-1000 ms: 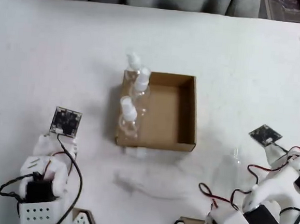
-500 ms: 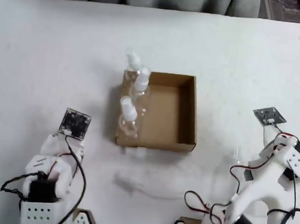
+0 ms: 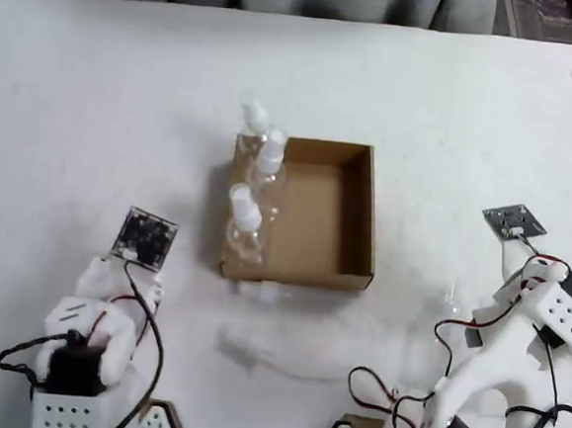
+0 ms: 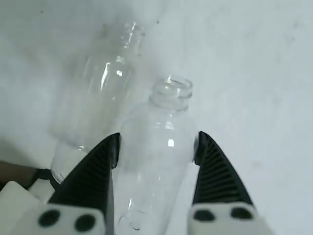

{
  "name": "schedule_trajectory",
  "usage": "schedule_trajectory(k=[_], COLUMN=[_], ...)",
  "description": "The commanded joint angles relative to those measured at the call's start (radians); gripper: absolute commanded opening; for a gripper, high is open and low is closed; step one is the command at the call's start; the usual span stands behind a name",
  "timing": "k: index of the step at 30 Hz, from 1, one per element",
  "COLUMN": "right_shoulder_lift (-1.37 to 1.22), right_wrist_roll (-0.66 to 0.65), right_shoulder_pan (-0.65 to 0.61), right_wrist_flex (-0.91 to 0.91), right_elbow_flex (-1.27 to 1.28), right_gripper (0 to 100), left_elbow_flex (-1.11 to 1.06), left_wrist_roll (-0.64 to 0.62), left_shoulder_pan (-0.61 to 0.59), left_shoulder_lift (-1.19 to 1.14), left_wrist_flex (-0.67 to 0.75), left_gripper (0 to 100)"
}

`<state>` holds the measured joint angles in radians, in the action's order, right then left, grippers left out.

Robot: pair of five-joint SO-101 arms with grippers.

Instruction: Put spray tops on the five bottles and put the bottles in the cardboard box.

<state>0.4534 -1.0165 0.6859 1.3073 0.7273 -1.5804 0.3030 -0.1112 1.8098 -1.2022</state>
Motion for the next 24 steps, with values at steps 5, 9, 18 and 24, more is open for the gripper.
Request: schedule_trajectory(k=[5,9,18,24], right_shoulder_lift=[0.031,0.031,0.031,0.031], right_wrist_roll=[0.006,0.006,0.006,0.006], right_shoulder_pan=[-0.013,-0.015,-0.015,-0.015], right_wrist_flex=[0.007,0.005,0.007,0.007], right_elbow_flex=[-0.038,-0.038,-0.038,-0.038], right_gripper=[1.6,1.6,1.6,1.6], left_elbow_flex=[0.187,0.224,0.423,0.647], left_wrist_roll=[0.005,0.003,0.000,-0.094], left_shoulder_pan=[0.012,0.042,0.091,0.102], left_shoulder_lift=[0.004,0.004,-0.130,-0.470], left_wrist_flex=[-0.081,-0.094,-0.209,-0.307], left_gripper=[2,2,2,2])
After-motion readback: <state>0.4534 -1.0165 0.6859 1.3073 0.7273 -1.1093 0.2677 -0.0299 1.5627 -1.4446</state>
